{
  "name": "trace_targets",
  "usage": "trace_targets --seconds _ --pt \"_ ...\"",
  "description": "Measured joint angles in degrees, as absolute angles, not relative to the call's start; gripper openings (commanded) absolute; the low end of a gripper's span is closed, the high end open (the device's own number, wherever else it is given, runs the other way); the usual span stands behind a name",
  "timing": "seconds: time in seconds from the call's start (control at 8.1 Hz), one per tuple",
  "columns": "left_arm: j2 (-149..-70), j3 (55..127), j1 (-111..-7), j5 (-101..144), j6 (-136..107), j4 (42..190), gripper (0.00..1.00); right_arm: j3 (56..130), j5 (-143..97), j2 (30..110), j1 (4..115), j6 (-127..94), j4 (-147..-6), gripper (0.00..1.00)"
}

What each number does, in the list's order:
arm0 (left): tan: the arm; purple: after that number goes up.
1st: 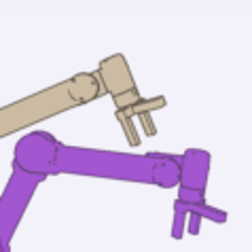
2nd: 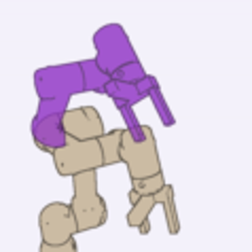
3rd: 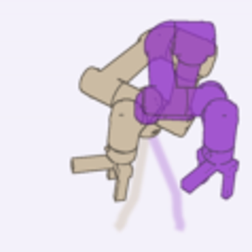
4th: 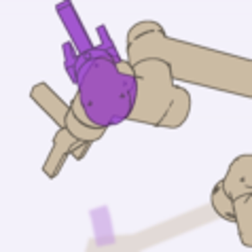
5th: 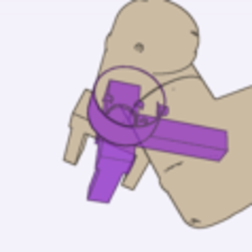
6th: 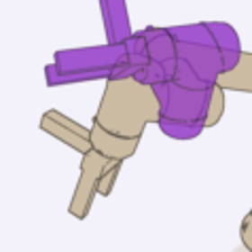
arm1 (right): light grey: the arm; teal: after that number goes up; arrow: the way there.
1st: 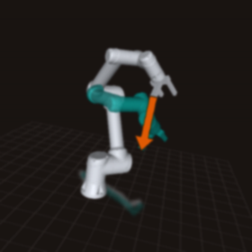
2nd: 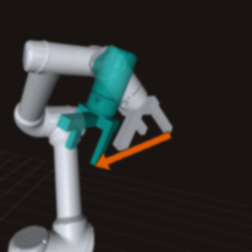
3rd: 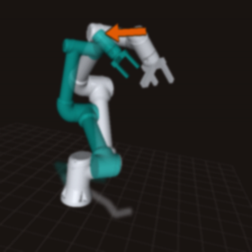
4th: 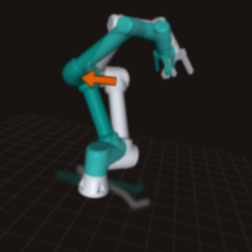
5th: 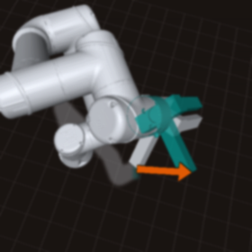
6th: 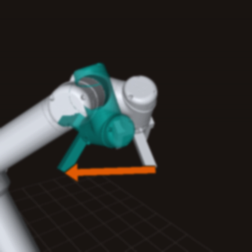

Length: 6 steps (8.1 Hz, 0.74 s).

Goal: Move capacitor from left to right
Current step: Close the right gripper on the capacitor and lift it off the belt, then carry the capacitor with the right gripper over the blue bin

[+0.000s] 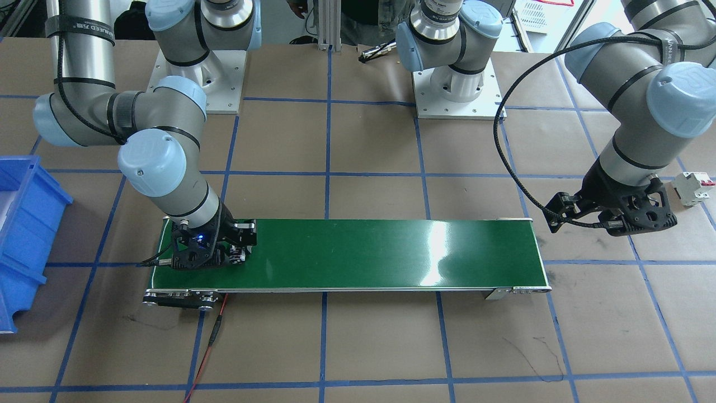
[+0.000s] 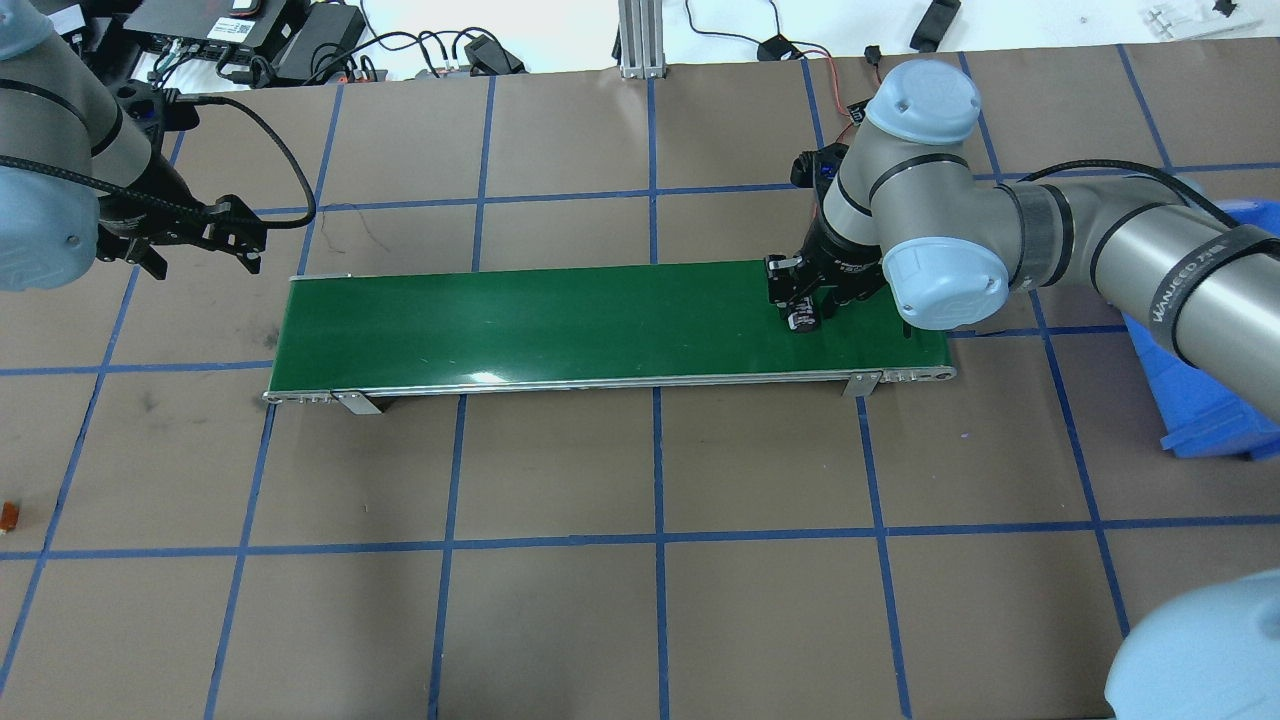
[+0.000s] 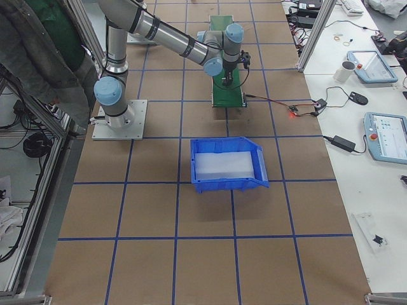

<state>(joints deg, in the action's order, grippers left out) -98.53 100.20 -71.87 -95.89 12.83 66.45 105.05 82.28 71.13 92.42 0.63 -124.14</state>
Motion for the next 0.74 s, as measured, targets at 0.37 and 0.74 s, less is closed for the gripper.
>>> trace_targets --seconds 0.37,0.74 --pt "-98.4 100.2 -71.9 -95.9 12.8 66.4 1.0 104.5 84.0 72.3 91.9 1.0 -121.0 0.0" --pt "-98.4 100.2 -71.9 -95.9 12.8 66.4 1.0 98.1 88.3 76.0 88.2 3.4 -111.2 0.0"
